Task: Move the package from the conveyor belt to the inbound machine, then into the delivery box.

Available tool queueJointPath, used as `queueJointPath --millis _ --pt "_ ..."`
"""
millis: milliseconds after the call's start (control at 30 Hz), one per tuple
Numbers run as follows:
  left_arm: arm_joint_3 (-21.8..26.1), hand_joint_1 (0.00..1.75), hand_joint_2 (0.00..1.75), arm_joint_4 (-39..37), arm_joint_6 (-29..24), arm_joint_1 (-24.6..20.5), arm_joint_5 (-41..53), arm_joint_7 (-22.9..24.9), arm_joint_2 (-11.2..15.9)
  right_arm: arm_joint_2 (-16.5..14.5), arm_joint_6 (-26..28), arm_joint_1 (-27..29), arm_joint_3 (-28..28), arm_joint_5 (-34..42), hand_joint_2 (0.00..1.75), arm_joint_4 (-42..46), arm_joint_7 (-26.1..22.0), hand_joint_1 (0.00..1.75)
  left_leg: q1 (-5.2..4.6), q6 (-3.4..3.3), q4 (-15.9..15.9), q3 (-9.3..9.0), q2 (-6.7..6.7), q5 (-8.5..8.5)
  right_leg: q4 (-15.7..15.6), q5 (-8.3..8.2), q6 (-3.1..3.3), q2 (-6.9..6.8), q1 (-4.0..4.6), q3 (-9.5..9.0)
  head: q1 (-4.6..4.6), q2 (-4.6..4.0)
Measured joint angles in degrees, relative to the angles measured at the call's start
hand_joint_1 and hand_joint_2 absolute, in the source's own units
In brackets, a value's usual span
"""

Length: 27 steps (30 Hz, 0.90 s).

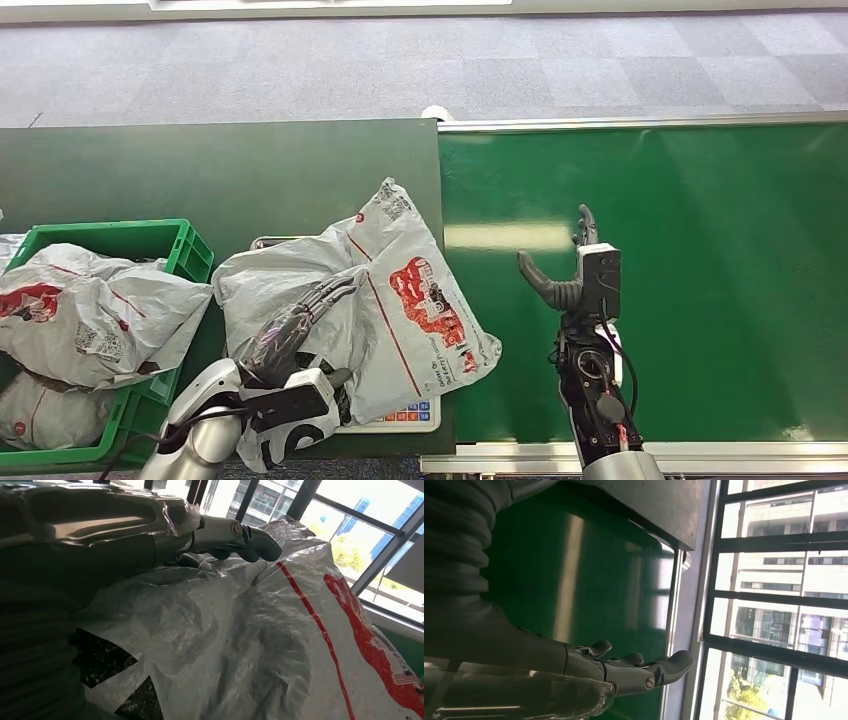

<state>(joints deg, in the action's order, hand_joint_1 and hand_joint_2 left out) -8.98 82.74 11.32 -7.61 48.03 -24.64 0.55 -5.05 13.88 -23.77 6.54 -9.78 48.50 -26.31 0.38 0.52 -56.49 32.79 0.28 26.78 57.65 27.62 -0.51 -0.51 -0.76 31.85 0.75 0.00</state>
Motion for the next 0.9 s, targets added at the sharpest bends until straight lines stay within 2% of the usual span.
queueJointPath --millis 233,367,400,467,533,567,633,900 --pt "0.21 0.00 1.75 -1.06 -2.16 0.03 3.33 5.84 0.13 -0.14 -0.01 0.16 -0.21 -0.76 1.75 0.17 0.68 0.00 0.00 0.00 0.00 -0.01 0.00 0.00 0.00 0.00 0.00 0.00 0.00 -0.01 0.00 0.00" --pt "0.76 0.00 1.75 -1.32 -1.90 0.01 4.15 6.98 0.10 -0.33 -0.02 0.16 -0.22 -1.10 1.75 0.17 1.02 0.00 0.00 0.00 0.00 -0.03 0.01 0.00 0.00 -0.01 0.01 0.00 0.01 -0.03 -0.01 0.00" --pt "0.83 0.06 1.75 -1.38 -1.76 0.00 4.27 7.04 0.10 -0.38 -0.02 0.16 -0.22 -1.14 1.75 0.17 1.07 0.00 0.01 0.00 0.00 -0.04 0.01 -0.01 0.00 -0.01 0.01 0.00 0.01 -0.04 -0.01 0.00" --pt "0.89 0.74 1.75 -1.54 -1.50 -0.07 4.43 7.11 0.09 -0.46 -0.04 0.14 -0.22 -1.20 1.75 0.17 1.23 0.00 0.01 0.00 0.00 -0.05 0.00 -0.01 0.00 -0.01 0.01 0.00 0.01 -0.04 0.00 0.00" --pt "0.89 1.53 1.75 -1.83 -1.21 -0.15 4.54 7.17 0.11 -0.50 -0.07 0.14 -0.22 -1.21 1.75 0.17 1.46 0.00 0.01 0.00 0.01 -0.06 0.00 -0.01 0.00 -0.01 0.01 0.00 0.01 -0.06 0.01 0.00" --pt "0.87 1.65 1.75 -2.03 -1.12 -0.17 4.55 7.15 0.14 -0.50 -0.10 0.15 -0.23 -1.21 1.75 0.21 1.56 0.00 0.01 0.00 0.01 -0.07 0.00 -0.01 0.00 -0.01 0.01 0.00 0.01 -0.06 0.01 0.00" --pt "0.85 1.75 1.75 -2.44 -1.36 -0.22 4.48 6.98 0.16 -0.50 -0.16 0.24 -0.27 -1.22 1.75 0.42 1.63 0.00 0.01 0.00 0.01 -0.08 0.00 -0.01 0.00 -0.01 0.01 0.00 0.01 -0.08 0.00 0.00" --pt "0.81 1.75 1.75 -3.34 -4.23 -0.80 4.95 5.70 0.14 -0.50 -0.69 1.08 -0.41 -1.05 1.75 1.44 1.58 0.00 0.01 -0.02 0.01 -0.12 0.02 -0.06 0.00 -0.06 0.04 0.00 0.01 -0.10 -0.01 0.00"
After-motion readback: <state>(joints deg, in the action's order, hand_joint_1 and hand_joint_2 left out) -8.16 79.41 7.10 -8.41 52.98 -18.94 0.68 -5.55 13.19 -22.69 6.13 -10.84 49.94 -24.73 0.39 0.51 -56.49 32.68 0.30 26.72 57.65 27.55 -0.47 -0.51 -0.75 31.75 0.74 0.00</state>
